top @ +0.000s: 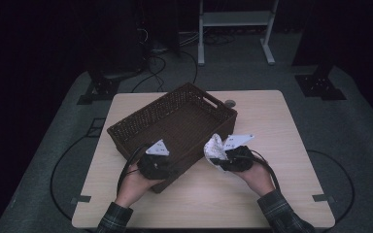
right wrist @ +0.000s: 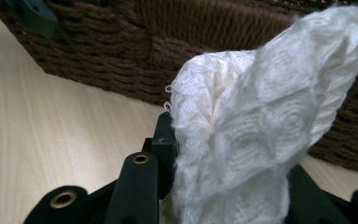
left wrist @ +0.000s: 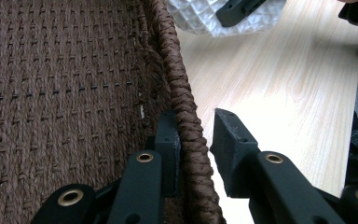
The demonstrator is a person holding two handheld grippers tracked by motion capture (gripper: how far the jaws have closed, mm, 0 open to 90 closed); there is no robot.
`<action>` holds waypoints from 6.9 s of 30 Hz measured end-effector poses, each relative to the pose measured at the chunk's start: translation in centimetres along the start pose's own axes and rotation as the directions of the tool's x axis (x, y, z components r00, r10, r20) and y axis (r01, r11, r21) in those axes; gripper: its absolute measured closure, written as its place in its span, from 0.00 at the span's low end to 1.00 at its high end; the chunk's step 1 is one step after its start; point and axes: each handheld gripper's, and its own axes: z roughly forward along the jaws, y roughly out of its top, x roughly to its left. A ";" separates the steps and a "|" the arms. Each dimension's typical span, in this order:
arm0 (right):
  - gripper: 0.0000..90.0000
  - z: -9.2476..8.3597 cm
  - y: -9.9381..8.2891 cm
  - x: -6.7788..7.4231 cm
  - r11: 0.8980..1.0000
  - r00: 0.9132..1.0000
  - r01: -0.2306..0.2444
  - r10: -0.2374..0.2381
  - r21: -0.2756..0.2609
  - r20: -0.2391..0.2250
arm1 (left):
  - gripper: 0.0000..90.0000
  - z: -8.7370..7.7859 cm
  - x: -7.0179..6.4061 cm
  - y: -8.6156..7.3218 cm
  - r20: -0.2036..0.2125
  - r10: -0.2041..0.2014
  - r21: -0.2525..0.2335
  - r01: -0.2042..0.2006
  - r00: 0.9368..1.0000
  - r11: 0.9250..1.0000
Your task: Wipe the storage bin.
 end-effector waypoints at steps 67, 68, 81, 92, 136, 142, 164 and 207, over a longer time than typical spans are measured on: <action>0.75 0.0 1.5 2.8 0.996 0.993 0.066 -0.071 -0.054 -0.097 | 0.79 0.0 0.0 0.0 0.001 -0.003 -0.002 0.003 1.000 1.000; 0.75 0.0 1.5 2.9 0.996 0.992 0.073 -0.079 -0.061 -0.103 | 0.78 0.0 0.0 0.0 0.001 -0.004 -0.003 0.004 1.000 1.000; 0.75 2.0 1.2 3.3 0.997 0.986 0.073 -0.077 -0.033 -0.147 | 0.78 0.0 0.0 0.0 0.001 -0.004 -0.002 0.004 1.000 1.000; 0.75 4.5 -0.1 2.6 0.998 0.985 0.044 -0.037 0.040 -0.167 | 0.78 0.0 0.0 0.0 0.001 -0.004 -0.001 0.004 1.000 1.000; 0.76 1.8 2.4 5.6 0.990 0.973 0.123 -0.134 -0.070 -0.188 | 0.79 0.0 0.0 0.0 0.003 -0.012 -0.004 0.012 1.000 1.000; 0.76 3.2 1.5 5.0 0.994 0.975 0.107 -0.111 -0.033 -0.192 | 0.79 0.0 0.0 0.0 0.004 -0.010 -0.003 0.010 1.000 1.000; 0.76 7.0 0.4 6.6 0.989 0.961 0.140 -0.123 0.054 -0.249 | 0.79 0.0 0.0 0.0 0.003 -0.007 -0.001 0.007 1.000 1.000; 0.76 8.7 1.2 11.6 0.980 0.900 0.197 -0.182 -0.003 -0.395 | 0.79 0.0 0.0 0.0 0.003 -0.008 -0.001 0.008 1.000 1.000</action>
